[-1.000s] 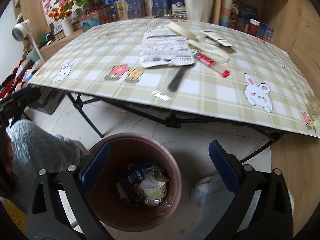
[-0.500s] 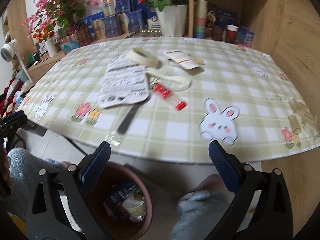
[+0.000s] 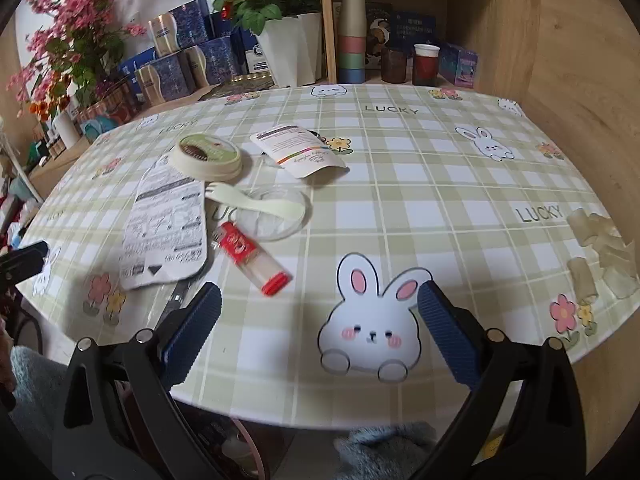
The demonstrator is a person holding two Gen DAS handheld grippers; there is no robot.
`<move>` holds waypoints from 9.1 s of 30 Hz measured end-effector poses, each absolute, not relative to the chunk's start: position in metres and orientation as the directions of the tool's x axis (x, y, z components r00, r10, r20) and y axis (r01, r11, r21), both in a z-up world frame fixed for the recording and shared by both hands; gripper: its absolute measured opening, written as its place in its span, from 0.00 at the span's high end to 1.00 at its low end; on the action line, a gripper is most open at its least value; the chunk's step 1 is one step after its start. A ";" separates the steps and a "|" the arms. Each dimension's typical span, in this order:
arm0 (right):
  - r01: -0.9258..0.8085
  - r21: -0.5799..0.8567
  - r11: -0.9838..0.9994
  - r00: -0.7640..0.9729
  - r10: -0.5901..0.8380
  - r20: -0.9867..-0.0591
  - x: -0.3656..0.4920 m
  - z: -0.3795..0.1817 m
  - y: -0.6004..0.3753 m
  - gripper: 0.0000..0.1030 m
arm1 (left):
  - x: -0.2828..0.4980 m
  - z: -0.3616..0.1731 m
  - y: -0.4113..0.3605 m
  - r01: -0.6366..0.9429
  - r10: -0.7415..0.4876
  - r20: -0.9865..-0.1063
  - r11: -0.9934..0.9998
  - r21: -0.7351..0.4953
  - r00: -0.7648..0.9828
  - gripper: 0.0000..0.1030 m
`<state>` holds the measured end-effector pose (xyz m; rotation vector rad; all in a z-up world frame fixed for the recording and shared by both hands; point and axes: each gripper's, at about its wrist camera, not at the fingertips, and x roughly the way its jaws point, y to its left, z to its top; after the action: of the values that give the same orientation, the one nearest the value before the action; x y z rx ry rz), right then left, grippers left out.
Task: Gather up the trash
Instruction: 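Grasp the white printed sheet with the left tool and lift it, then grasp the white paper packet with the right tool while the left tool holds the sheet, then carry both items over the bin and open both tools to drop them, then move both tools back over the table toward the spork and lighter, then grasp the black spork with the left tool while the right tool grasps the red lighter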
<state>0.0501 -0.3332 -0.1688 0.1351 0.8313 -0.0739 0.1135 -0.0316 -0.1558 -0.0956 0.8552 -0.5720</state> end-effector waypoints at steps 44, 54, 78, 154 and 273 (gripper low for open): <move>0.015 0.042 0.999 0.694 0.020 -0.720 0.158 -0.168 -0.339 0.07 | 0.219 -0.140 -0.019 0.332 -0.613 -0.575 0.785 -0.524 0.542 0.99; -0.063 0.043 0.997 0.600 0.072 -0.797 0.239 -0.187 -0.320 0.24 | 0.202 -0.099 0.022 0.312 -0.532 -0.558 0.840 -0.444 0.637 0.99; 0.023 0.257 0.966 0.718 0.163 -0.677 0.202 -0.130 -0.357 0.95 | 0.189 -0.090 0.008 0.378 -0.590 -0.537 0.804 -0.459 0.603 0.99; 0.058 0.231 0.971 0.750 0.110 -0.652 -0.068 -0.184 -0.252 0.06 | -0.035 -0.167 0.023 0.463 -0.586 -0.704 0.793 -0.396 0.402 0.99; -0.126 0.126 0.984 0.516 0.174 -0.839 0.130 -0.208 -0.283 0.18 | 0.125 -0.156 -0.040 0.560 -0.653 -0.561 0.746 -0.360 0.509 0.90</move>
<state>0.1296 -0.2830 -0.2079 0.0514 1.0129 0.1804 0.1246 -0.0402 -0.1563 -0.1385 0.7341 -0.7332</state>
